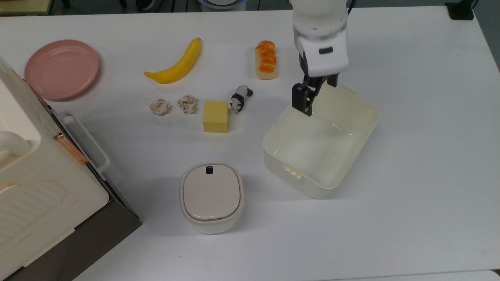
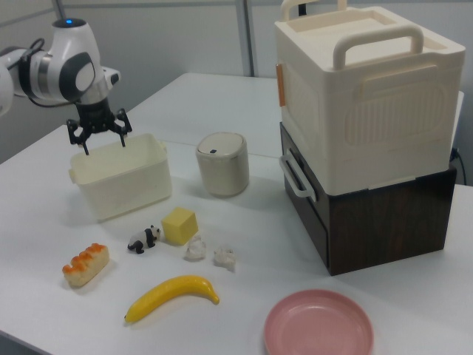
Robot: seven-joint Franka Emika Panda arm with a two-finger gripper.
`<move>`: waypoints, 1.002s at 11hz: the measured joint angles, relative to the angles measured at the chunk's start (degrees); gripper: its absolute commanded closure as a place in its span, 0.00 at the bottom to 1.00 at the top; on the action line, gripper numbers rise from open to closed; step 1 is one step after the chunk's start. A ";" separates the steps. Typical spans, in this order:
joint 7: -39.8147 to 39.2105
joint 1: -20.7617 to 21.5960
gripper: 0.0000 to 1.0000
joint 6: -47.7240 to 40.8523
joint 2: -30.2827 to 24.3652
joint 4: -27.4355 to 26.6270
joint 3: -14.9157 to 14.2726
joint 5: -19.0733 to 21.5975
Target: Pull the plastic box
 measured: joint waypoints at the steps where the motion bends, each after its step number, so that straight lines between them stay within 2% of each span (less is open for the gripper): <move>1: 0.00 0.17 0.00 0.00 1.26 0.01 0.00 -0.84; 4: -2.60 0.03 0.00 0.01 3.41 0.04 -0.03 -4.95; 9: -7.37 -0.06 0.00 0.01 4.39 0.05 -0.04 -8.69; 11: -7.43 -0.16 0.00 0.01 5.11 0.04 -0.10 -8.87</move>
